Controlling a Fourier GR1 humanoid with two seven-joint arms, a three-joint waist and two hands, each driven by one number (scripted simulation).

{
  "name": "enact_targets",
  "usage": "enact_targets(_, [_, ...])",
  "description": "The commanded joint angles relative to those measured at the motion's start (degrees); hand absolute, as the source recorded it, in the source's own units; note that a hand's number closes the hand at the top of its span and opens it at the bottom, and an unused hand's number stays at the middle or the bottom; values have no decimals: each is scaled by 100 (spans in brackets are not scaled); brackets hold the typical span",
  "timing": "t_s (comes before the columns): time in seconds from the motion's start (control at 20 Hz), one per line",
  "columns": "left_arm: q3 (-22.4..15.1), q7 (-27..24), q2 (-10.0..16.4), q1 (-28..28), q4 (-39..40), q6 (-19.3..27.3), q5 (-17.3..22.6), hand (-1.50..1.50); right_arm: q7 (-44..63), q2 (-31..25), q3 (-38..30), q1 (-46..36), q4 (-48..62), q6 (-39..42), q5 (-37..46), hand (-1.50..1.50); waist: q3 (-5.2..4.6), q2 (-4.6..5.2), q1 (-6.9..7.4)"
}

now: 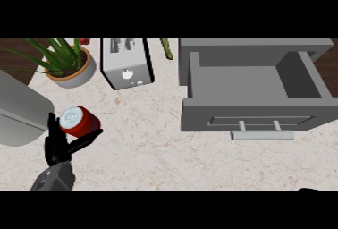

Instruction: Pick up the can, place it into the drawer and close the drawer

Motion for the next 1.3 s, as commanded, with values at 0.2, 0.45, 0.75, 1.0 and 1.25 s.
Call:
enact_targets(0.2, [-137, -179, 158, -787, 824, -261, -7, -150, 59, -25, -81, -70, -62, 20, 81, -150, -1, 5, -24])
enact_targets(0.45, [-104, -562, 483, -844, 1545, -1113, 21, 150, 125, 122, -3, 117, -306, 68, 13, -150, -4, 13, -44])
enact_targets(0.75, [-16, -1001, 500, -1111, 1918, -1564, 99, 150, -70, -159, -397, -247, 277, 175, -195, -150, -5, 27, -55])
enact_targets(1.0, [-179, -990, 248, -1647, 1992, -1282, -45, 150, -73, 40, -77, -397, 178, -66, 268, -150, -8, 37, -78])
enact_targets(1.25, [-829, -878, -274, -1977, 1990, -1494, -598, 150, 121, 81, 44, -265, -61, -50, 280, -150, -6, 30, -125])
